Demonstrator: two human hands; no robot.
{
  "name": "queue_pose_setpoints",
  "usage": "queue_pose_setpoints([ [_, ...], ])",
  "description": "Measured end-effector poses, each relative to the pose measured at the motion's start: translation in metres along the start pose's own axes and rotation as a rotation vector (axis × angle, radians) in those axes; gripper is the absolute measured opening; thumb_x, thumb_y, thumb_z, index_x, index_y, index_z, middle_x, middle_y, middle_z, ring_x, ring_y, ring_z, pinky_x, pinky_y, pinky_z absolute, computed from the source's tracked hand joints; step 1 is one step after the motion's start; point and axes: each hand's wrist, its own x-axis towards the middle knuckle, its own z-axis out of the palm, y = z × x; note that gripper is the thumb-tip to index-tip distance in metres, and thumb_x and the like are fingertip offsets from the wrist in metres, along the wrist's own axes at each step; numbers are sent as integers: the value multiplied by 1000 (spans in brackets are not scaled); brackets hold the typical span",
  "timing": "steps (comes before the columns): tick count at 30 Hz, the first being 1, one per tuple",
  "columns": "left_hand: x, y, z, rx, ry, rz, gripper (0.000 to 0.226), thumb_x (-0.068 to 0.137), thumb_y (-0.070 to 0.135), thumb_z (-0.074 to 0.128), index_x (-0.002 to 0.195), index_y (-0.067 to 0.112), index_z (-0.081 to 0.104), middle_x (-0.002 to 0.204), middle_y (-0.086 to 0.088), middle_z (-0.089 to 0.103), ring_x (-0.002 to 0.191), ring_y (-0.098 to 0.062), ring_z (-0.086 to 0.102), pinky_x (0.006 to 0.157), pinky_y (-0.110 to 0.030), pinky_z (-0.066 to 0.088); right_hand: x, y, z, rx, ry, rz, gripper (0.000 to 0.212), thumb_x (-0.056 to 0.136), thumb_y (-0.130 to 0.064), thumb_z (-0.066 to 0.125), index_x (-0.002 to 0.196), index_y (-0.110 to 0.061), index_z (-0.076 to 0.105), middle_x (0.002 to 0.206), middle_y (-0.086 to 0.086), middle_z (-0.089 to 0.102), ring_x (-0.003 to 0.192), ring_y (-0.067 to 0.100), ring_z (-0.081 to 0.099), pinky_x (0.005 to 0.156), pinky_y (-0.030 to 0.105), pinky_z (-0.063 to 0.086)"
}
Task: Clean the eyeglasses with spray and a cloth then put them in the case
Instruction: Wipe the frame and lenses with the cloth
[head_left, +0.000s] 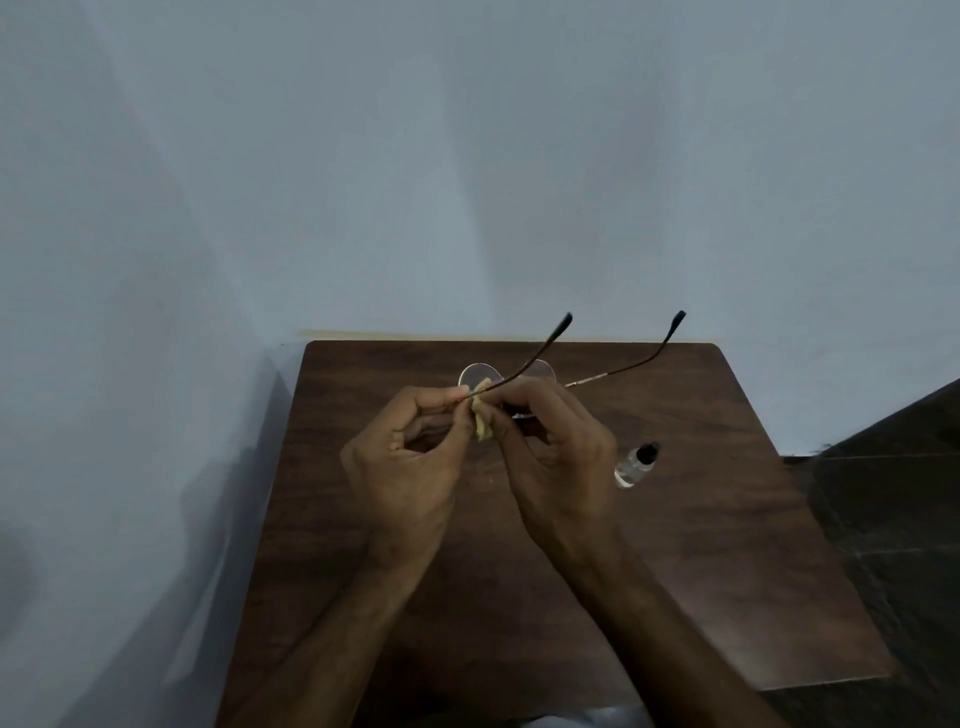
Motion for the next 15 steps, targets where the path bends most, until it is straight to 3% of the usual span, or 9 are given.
queue_pose_setpoints([
  [4, -2, -1, 4, 46, -41, 45, 21, 84, 2, 86, 105, 5, 80, 96, 2, 81, 89, -4, 78, 80, -26, 64, 15, 7, 3, -70, 55, 18, 17, 91, 4, 76, 99, -10, 74, 100, -4, 73, 92, 9, 71, 78, 33, 60],
  [10, 3, -6, -1, 74, -57, 69, 23, 84, 4, 85, 107, 5, 80, 98, 2, 80, 92, -3, 77, 82, -22, 62, 22, 6, -3, 96, -108, 254, 21, 87, -1, 81, 99, -18, 76, 100, -12, 78, 95, 5, 74, 81, 21, 60],
  [15, 2, -10, 1, 101, -94, 124, 25, 84, 2, 86, 108, 7, 80, 101, 0, 80, 95, -5, 77, 85, -27, 64, 28, 3, -2, -56, -59, 133, 18, 90, -2, 76, 96, -19, 72, 103, -11, 73, 94, 6, 70, 78, 28, 59],
])
